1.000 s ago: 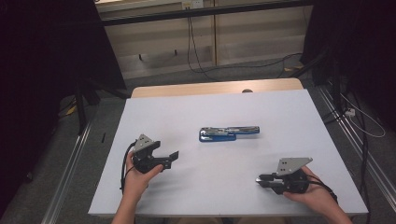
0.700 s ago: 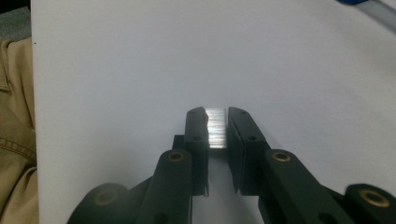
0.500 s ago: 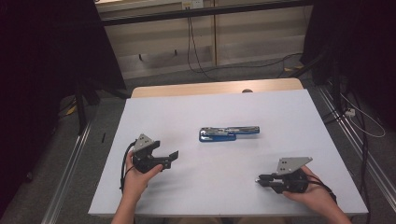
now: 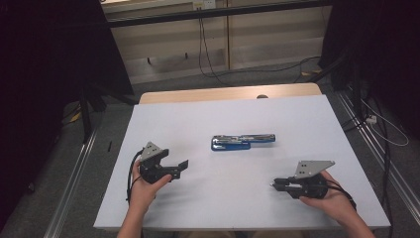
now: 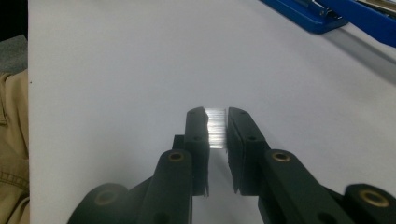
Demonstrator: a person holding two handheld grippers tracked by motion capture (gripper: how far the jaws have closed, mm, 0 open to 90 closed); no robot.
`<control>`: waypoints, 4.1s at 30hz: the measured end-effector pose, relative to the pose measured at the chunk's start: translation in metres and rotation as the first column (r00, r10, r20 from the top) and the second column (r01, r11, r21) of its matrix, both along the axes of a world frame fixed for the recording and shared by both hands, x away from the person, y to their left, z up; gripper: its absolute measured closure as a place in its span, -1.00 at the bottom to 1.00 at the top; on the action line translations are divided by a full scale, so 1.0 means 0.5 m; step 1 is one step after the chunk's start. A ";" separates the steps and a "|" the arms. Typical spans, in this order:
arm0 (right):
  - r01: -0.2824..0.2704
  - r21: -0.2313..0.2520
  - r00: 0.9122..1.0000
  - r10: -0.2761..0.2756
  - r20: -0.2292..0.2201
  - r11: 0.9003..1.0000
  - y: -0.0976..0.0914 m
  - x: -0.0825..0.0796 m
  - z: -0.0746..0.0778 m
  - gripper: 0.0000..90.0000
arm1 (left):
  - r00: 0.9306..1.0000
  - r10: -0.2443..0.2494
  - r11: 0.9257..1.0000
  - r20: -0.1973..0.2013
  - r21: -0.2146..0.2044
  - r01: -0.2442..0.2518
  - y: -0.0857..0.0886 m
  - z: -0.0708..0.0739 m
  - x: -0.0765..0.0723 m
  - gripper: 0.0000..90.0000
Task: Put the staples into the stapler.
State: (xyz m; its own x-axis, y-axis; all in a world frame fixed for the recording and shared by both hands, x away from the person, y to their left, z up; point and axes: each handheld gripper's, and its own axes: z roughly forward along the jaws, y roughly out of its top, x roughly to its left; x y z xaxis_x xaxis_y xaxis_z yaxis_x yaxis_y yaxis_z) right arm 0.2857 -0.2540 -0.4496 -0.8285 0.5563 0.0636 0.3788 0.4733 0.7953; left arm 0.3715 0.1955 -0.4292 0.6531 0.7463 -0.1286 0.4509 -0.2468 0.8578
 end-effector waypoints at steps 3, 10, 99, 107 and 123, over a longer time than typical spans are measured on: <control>-0.002 -0.002 1.000 0.002 0.007 1.000 0.001 0.006 0.007 0.76 | 1.000 -0.002 1.000 -0.003 0.008 0.002 0.000 -0.001 0.000 -0.79; 0.006 0.005 1.000 -0.006 0.009 1.000 0.005 0.023 0.020 0.76 | 1.000 -0.003 1.000 0.000 -0.004 0.003 0.001 0.000 0.001 -0.79; -0.088 0.033 0.995 0.087 0.047 0.996 0.115 0.255 0.109 0.76 | 0.998 -0.067 0.998 -0.014 -0.001 0.067 0.030 0.003 -0.016 -0.91; -0.101 0.028 0.993 0.100 0.056 0.994 0.119 0.271 0.118 0.76 | 0.998 -0.067 0.998 -0.020 0.000 0.068 0.028 0.002 -0.017 -0.91; -0.115 0.016 0.992 0.114 0.058 0.993 0.140 0.294 0.123 0.76 | 0.998 -0.067 0.998 -0.021 0.000 0.067 0.030 0.002 -0.016 -0.91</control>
